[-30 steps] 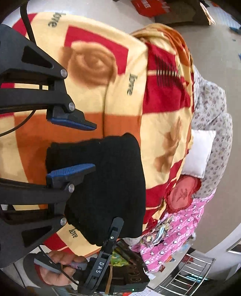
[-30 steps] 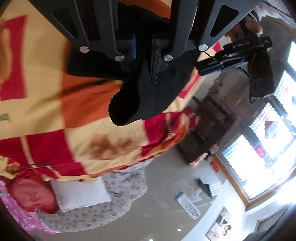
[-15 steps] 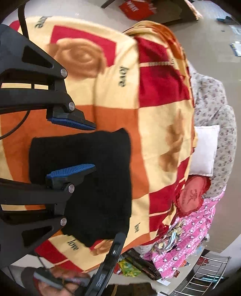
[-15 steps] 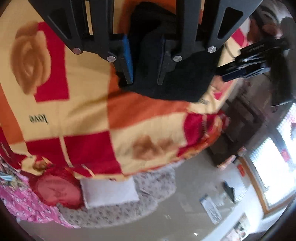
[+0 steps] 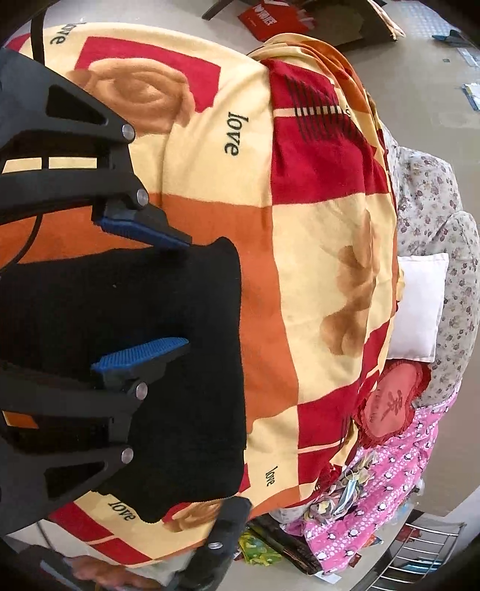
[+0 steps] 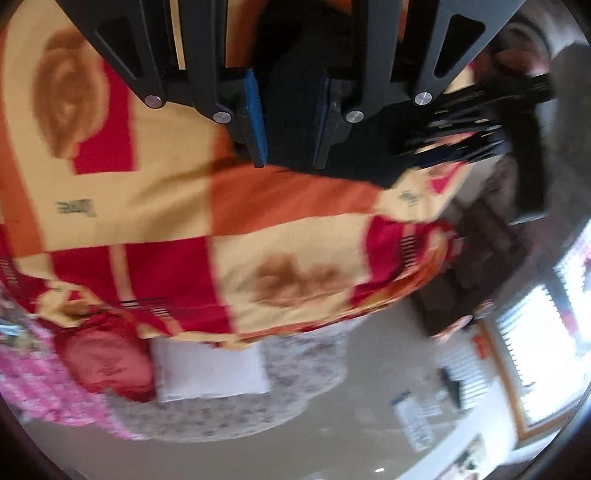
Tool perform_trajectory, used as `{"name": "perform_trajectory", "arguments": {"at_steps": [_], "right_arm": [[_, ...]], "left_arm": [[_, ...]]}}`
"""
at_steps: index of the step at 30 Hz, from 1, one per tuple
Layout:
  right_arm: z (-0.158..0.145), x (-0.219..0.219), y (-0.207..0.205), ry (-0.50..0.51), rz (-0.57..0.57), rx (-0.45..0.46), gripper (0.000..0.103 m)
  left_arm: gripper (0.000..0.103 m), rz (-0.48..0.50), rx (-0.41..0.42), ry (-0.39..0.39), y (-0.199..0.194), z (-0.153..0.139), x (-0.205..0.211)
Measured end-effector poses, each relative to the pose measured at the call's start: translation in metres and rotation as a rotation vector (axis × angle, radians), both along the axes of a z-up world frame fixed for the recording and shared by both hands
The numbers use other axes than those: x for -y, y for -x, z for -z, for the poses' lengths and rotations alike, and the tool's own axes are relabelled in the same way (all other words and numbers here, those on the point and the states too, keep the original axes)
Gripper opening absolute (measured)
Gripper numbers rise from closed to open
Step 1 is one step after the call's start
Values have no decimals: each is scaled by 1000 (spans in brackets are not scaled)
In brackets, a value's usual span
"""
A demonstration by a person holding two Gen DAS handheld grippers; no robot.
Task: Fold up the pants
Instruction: 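Open both tools and release the folded black pants on the blanket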
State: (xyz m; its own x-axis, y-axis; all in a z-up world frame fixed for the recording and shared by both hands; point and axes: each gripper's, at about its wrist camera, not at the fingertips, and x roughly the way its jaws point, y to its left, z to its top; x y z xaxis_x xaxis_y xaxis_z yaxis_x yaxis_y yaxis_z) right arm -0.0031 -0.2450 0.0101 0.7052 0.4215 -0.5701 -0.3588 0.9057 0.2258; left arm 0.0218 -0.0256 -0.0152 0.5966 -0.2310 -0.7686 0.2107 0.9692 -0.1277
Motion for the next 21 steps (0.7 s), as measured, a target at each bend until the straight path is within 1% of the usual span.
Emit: {"name": "perform_trajectory", "arguments": {"at_steps": [2, 3, 5, 6, 8, 9, 11, 14, 16, 21], "right_arm": [[6, -15, -4, -16, -78, -35, 23], [10, -22, -5, -7, -89, -46, 23], [22, -36, -16, 58, -73, -68, 23], [32, -39, -24, 93, -59, -97, 23], [46, -39, -35, 96, -48, -134, 23], [49, -37, -37, 77, -46, -128, 23], [49, -36, -37, 64, -45, -122, 23], [43, -36, -29, 88, -52, -121, 23], [37, -36, -18, 98, -61, -115, 23], [28, -34, 14, 126, -94, -94, 24]], "left_arm": [[52, -1, -1, 1, 0, 0, 0], [53, 0, -2, 3, -1, 1, 1], [55, 1, -4, 4, -2, 2, 2], [57, 2, -8, 8, -3, 4, 2], [58, -1, -12, 12, -5, 7, 4], [59, -5, -11, 11, -6, 8, 4], [59, -6, -12, 14, -7, 8, 4], [59, -7, -11, 6, -7, 8, 4], [59, -7, -9, 1, -4, 5, 4], [59, 1, -1, 21, 14, -7, 0]]}}
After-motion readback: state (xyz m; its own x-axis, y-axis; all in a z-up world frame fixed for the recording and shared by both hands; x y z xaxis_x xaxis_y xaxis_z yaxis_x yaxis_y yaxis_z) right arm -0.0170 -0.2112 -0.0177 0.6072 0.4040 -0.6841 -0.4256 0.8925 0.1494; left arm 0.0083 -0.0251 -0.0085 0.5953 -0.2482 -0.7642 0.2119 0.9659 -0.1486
